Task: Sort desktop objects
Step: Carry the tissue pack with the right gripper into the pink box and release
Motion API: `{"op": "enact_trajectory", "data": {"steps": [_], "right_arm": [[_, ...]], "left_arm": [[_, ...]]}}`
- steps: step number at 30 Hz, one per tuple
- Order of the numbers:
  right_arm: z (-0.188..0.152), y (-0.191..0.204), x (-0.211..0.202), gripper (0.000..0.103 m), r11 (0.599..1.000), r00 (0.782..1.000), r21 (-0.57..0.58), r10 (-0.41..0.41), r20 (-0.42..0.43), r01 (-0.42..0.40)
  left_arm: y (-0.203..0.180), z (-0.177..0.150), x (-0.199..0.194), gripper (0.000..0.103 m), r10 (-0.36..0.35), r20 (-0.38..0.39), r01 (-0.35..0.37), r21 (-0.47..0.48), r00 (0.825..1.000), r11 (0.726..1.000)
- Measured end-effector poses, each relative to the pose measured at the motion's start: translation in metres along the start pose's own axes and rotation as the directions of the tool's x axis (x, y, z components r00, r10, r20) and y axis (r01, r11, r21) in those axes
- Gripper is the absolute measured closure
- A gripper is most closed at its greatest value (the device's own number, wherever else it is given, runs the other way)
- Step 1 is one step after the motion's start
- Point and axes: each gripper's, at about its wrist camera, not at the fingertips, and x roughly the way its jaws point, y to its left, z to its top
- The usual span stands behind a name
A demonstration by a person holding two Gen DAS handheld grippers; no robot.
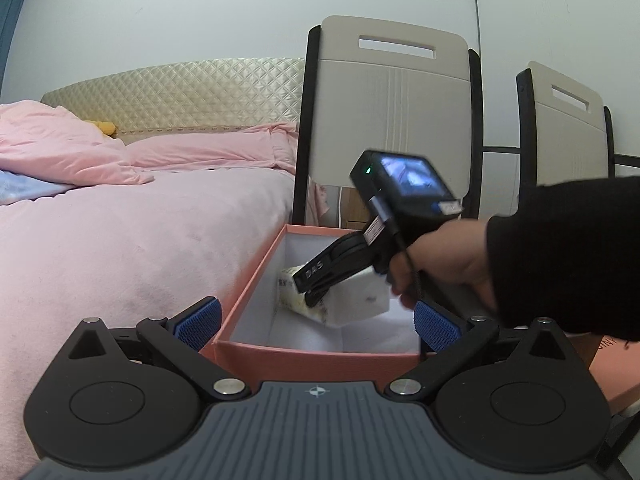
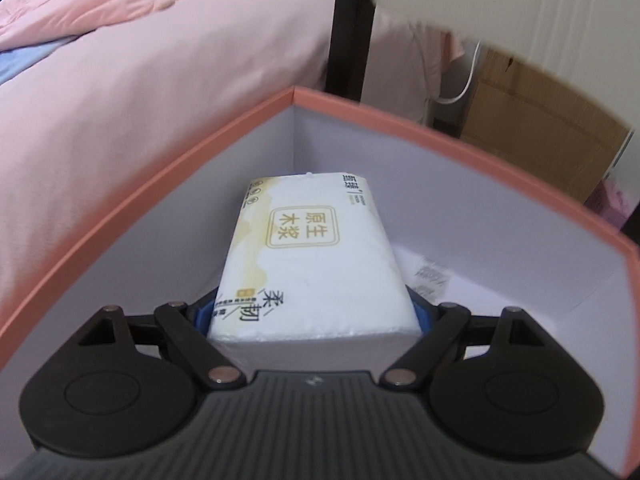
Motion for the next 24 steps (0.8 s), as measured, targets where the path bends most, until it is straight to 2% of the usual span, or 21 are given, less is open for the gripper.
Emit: {"op": "enact_trajectory", "data": {"steps": [3,7,9,17,24], "right_arm": [[-0.002,-0.005,0.005,0.016,0.999,1.0,0.033,0.021,-0.015,-0.02],[0.002,-0.01,0.0,0.0,0.998,1.0,0.056,0.025,-0.005,-0.024],[0.004,-0.013,-0.014,0.0,0.997,0.999,0.068,0.033,0.023,-0.035],[0.005,-0.028,-0.104,0.0,0.996,0.987,0.084,-0.018,0.158,0.004],[-0.033,-0.046,-0.193,0.0,0.988,0.951,0.128,-0.118,0.285,0.084]], "left_arm": [[-0.001,-0.001,0.0,0.0,-0.005,-0.001,0.005,0.002,1.0,1.0],[-0.001,-0.001,-0.003,0.0,-0.015,0.006,0.015,0.003,1.0,1.0],[-0.002,-0.001,-0.003,0.0,-0.019,0.009,0.018,0.004,1.0,1.0],[-0.007,-0.001,-0.006,0.0,-0.034,0.014,0.033,0.016,0.999,0.999],[-0.011,-0.001,-0.009,0.0,-0.048,0.02,0.048,0.016,0.999,0.999]]}}
